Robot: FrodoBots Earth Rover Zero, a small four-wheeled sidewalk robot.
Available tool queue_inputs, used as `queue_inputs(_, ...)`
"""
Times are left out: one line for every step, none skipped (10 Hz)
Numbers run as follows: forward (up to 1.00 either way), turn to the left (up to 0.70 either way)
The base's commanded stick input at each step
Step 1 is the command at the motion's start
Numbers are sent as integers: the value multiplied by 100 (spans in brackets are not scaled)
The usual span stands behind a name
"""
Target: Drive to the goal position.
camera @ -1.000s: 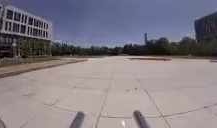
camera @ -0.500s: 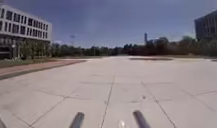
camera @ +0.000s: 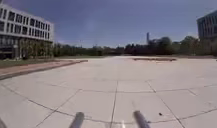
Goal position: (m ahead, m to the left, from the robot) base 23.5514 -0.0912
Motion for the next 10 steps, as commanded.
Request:
queue_inputs(85, 0)
queue_inputs(85, 0)
queue_inputs(85, 0)
queue_inputs(85, 0)
queue_inputs(85, 0)
queue_inputs(85, 0)
queue_inputs(85, 0)
queue_inputs(85, 0)
queue_inputs(85, 0)
queue_inputs(85, 0)
